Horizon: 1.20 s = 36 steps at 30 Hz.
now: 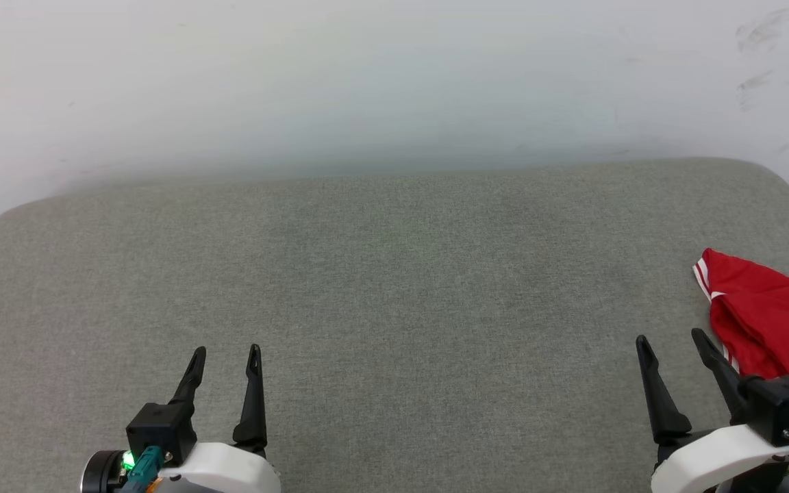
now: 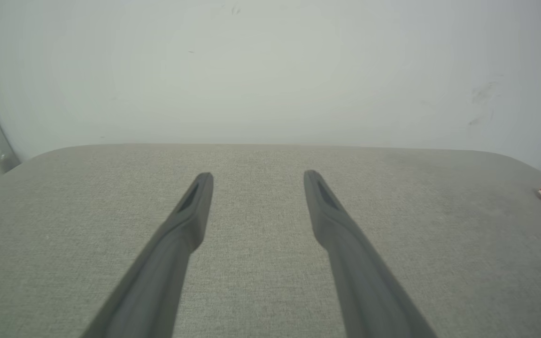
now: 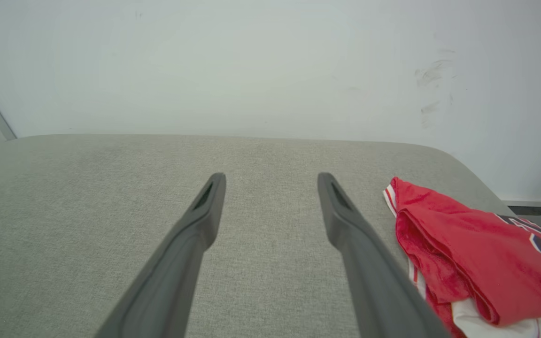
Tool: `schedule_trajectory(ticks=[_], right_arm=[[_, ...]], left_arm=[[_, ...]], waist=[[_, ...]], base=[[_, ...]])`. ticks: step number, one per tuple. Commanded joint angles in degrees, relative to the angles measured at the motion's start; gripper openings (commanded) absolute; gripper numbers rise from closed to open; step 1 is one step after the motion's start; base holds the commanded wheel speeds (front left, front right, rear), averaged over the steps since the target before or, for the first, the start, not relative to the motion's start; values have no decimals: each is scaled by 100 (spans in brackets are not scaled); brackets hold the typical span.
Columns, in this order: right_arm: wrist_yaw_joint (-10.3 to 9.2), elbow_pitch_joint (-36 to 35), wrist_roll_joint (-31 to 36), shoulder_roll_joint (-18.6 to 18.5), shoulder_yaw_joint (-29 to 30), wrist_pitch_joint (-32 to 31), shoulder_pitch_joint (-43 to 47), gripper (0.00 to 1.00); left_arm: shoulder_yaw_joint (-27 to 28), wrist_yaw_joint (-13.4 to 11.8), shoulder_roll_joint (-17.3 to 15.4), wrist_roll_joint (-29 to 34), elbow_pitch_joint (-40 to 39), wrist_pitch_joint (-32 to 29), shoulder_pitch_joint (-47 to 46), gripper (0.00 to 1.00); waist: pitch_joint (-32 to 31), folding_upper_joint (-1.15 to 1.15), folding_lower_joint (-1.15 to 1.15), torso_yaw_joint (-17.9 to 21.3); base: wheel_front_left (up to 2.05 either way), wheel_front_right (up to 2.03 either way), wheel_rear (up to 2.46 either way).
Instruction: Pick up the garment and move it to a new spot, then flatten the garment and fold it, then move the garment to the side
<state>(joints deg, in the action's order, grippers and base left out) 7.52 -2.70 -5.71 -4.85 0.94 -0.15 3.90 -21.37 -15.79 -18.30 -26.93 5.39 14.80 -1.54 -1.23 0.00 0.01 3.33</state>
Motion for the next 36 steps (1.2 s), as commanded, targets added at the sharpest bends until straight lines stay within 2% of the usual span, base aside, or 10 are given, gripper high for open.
schedule_trajectory(ticks=[1, 20, 21, 24, 36], right_arm=[[-7, -115, -62, 55, 2, -46, 107, 100], [-7, -27, -106, 72, -74, 13, -64, 100], [0, -37, -98, 60, -67, -11, -3, 0], [1, 108, -119, 62, -73, -21, 83, 0], [0, 352, -1528, 70, 10, -105, -103, 0]], left_arm=[[10, 3, 8, -29, 13, 22, 65, 100], [15, 38, 32, -54, 43, 37, 46, 100], [3, 37, 37, -59, 45, 2, 19, 0], [-42, 42, 101, -83, 165, -14, 65, 0], [375, 402, 300, -1169, 259, -320, -18, 0]], waist=[[-3, 0, -1, 20], [-3, 0, -1, 21], [-4, 0, -1, 21], [-3, 0, -1, 20], [11, 0, -1, -14]], base=[[0, 0, 0], [0, 0, 0], [0, 0, 0], [0, 0, 0], [0, 0, 0]])
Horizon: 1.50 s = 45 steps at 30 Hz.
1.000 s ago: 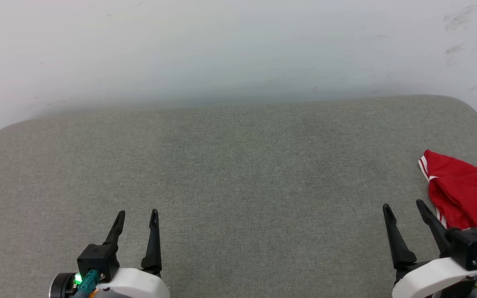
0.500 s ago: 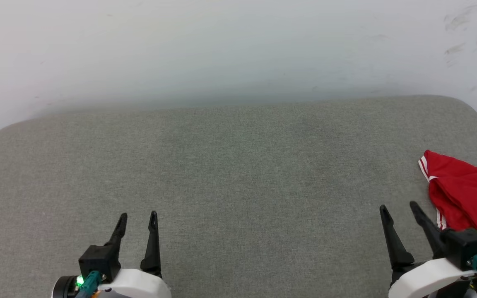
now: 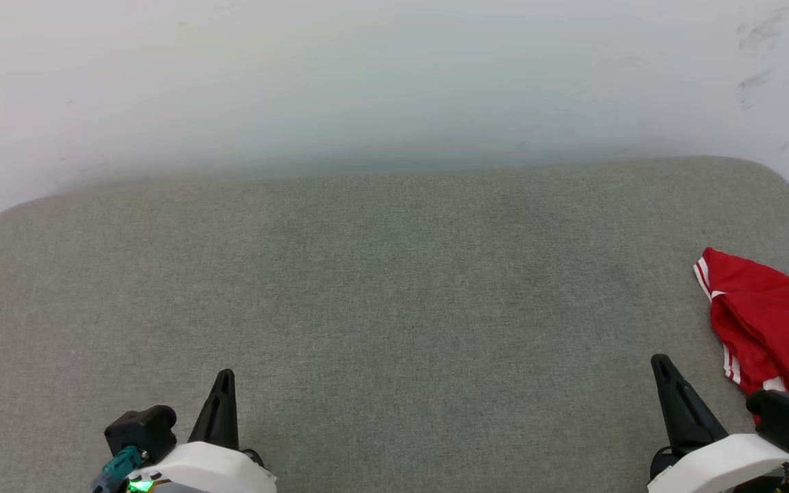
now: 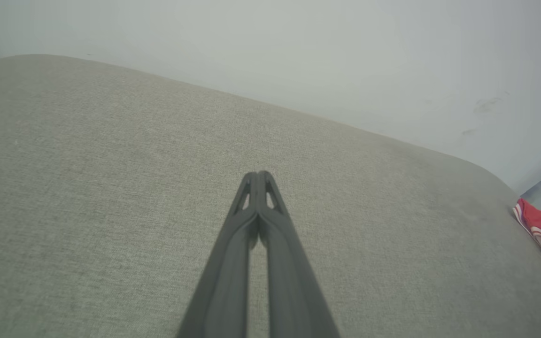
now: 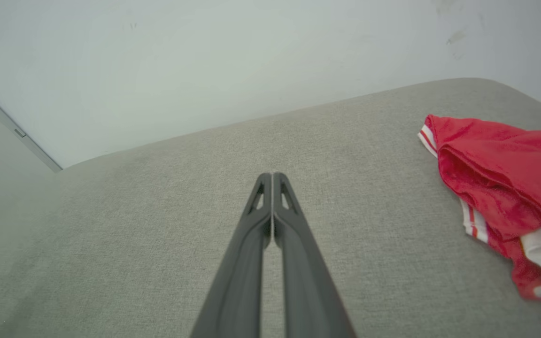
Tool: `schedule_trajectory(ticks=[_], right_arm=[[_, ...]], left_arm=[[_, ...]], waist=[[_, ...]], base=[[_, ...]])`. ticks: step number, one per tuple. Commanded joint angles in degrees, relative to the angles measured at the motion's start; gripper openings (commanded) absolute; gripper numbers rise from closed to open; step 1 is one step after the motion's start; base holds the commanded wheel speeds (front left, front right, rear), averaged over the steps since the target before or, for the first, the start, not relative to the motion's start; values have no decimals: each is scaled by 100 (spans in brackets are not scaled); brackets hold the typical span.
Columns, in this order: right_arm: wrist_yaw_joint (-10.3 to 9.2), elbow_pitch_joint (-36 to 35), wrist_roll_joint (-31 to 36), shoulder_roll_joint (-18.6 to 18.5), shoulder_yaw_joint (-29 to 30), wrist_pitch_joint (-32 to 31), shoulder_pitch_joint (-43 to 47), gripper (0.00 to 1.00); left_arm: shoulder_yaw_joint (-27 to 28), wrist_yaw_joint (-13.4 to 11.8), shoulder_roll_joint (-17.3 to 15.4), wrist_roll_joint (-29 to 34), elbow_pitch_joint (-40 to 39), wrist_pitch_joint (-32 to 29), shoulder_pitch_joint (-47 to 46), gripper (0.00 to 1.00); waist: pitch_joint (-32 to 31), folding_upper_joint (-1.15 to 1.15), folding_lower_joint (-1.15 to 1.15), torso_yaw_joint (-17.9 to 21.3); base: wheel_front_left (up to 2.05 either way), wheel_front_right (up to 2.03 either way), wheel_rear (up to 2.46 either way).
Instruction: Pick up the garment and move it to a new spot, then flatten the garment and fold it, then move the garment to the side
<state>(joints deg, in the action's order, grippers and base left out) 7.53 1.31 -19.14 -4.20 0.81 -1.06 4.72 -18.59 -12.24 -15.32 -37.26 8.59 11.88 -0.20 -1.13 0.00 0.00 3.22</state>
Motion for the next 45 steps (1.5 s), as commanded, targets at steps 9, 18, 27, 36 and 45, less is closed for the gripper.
schedule_trajectory(ticks=[9, 18, 27, 36, 45], right_arm=[[-1, 120, -1103, 13, 83, -74, -310, 0], [-2, 270, -1930, 21, 139, -128, -422, 0], [-2, 433, -2838, 33, 203, -190, -548, 0], [-2, 554, -3505, 43, 252, -236, -632, 0], [-3, 659, -4050, 52, 294, -280, -695, 0]], left_arm=[[377, 300, 136, -845, 41, -235, -231, 0], [635, 525, 261, -1482, 123, -427, -292, 0], [927, 770, 408, -2177, 180, -641, -354, 0], [1145, 951, 516, -2685, 228, -803, -392, 0], [1325, 1100, 608, -3099, 272, -937, -431, 0]], waist=[[11, 0, 0, -28], [21, 0, 0, -53], [34, 0, 0, -84], [44, 0, 0, -110], [53, 0, 0, -132]], base=[[0, 0, 0], [0, 0, 0], [0, 0, 0], [0, 0, 0], [0, 0, 0]])
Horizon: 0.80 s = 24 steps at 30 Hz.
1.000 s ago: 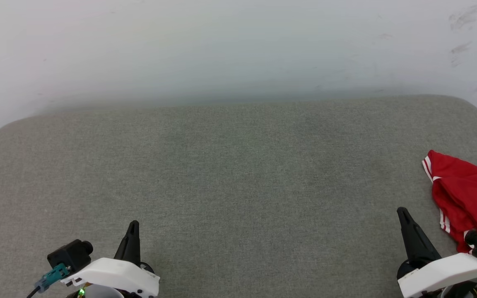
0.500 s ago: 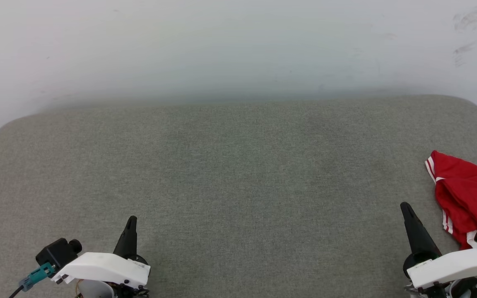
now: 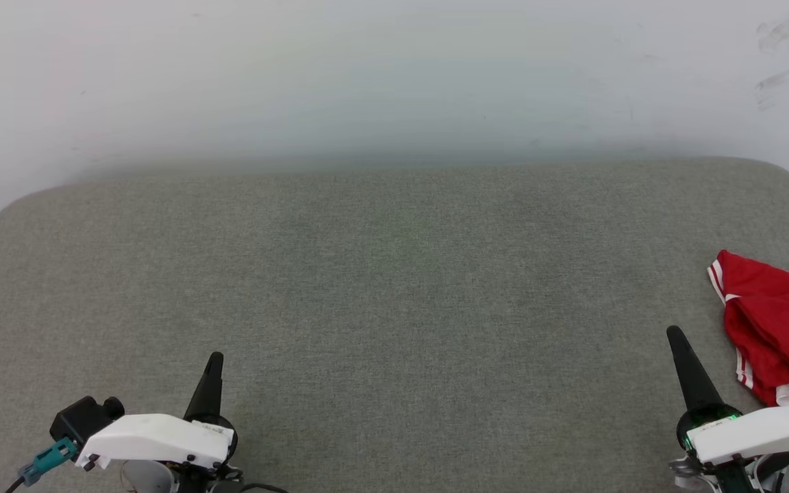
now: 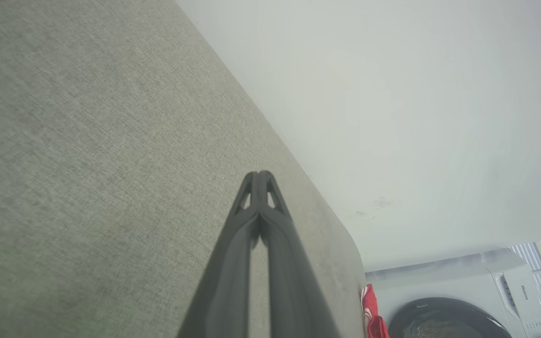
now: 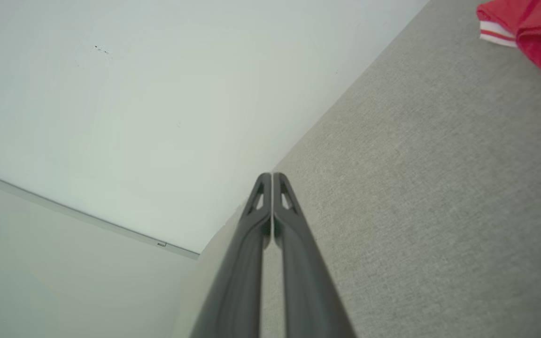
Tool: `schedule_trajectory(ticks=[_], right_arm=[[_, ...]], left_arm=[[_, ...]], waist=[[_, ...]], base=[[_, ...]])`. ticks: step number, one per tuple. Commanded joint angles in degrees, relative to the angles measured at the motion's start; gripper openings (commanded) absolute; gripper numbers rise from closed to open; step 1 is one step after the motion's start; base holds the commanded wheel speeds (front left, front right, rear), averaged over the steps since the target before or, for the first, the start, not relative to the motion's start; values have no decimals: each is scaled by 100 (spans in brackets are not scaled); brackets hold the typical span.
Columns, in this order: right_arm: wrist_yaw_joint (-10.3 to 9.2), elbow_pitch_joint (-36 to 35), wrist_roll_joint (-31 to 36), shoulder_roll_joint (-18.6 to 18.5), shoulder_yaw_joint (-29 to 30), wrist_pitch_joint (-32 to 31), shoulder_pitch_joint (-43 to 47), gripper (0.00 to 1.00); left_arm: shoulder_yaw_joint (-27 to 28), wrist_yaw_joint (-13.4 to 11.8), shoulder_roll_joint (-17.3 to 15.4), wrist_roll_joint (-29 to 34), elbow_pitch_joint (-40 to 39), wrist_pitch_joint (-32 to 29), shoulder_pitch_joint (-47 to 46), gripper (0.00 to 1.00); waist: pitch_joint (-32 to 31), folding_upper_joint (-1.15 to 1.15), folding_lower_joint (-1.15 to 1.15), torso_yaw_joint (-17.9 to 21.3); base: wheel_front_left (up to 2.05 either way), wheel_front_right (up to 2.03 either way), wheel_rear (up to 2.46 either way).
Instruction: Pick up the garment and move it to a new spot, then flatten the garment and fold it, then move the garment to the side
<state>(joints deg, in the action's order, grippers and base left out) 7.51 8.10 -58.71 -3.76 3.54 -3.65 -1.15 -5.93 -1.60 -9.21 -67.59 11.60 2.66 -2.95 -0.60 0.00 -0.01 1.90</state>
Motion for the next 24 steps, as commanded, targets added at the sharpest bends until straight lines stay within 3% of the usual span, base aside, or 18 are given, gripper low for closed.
schedule_trajectory(ticks=[1, 24], right_arm=[[-1, -9, -160, 9, 25, -26, -117, 0], [-1, 260, -1610, 39, 138, -134, -309, 0]], left_arm=[[78, 51, 6, -116, -23, -34, -161, 0], [576, 445, 263, -1208, 95, -402, -255, 0]], waist=[[1, 0, 1, -4], [30, 0, 1, -74]], base=[[0, 0, 0], [0, 0, 0]])
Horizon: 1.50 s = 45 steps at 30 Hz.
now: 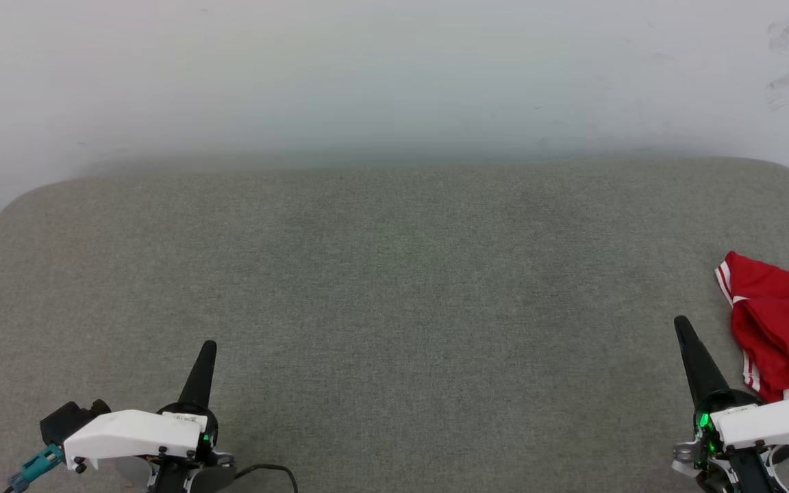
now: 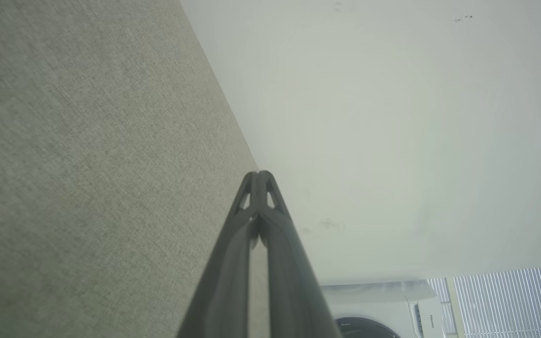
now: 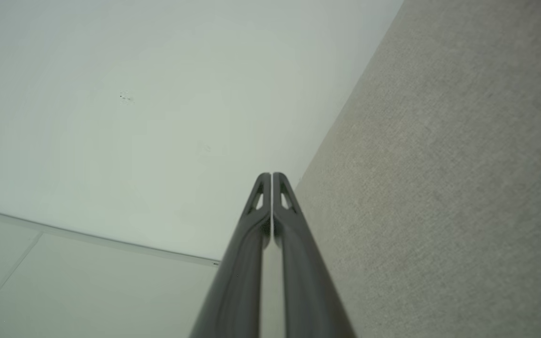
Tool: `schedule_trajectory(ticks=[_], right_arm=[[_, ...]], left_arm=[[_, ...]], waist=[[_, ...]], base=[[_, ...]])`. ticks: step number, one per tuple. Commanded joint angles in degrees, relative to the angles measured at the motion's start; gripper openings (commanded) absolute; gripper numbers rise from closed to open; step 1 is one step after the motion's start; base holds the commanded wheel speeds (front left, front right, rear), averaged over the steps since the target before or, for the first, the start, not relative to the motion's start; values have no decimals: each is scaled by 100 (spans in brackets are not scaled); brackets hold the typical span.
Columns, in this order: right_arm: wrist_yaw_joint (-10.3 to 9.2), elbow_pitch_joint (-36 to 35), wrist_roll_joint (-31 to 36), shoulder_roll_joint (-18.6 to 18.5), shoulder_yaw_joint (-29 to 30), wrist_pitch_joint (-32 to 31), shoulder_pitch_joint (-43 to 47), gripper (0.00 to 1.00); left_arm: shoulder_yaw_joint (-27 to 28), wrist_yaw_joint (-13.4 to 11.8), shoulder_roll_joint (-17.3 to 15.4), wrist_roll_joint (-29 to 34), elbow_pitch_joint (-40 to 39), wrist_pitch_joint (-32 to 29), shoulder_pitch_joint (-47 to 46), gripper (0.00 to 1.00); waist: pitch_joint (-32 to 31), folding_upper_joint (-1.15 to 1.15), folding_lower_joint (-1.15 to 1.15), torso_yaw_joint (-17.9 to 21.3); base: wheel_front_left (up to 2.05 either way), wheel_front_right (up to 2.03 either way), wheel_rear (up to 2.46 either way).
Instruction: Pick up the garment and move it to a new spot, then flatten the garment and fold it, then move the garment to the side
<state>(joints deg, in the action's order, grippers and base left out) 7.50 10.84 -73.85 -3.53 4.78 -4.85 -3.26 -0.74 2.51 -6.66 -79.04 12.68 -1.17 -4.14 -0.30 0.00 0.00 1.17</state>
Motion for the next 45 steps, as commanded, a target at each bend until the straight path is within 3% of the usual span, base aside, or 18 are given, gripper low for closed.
schedule_trajectory(ticks=[1, 45], right_arm=[[0, -3, -150, 17, 18, -19, -102, 0], [-2, 330, -1885, 61, 161, -156, -326, 0]], left_arm=[[74, 53, 18, -103, -10, -32, -142, 0], [687, 522, 339, -1393, 142, -503, -227, 0]], waist=[[2, 0, 0, -4], [48, 0, 0, -117]], base=[[0, 0, 0], [0, 0, 0]])
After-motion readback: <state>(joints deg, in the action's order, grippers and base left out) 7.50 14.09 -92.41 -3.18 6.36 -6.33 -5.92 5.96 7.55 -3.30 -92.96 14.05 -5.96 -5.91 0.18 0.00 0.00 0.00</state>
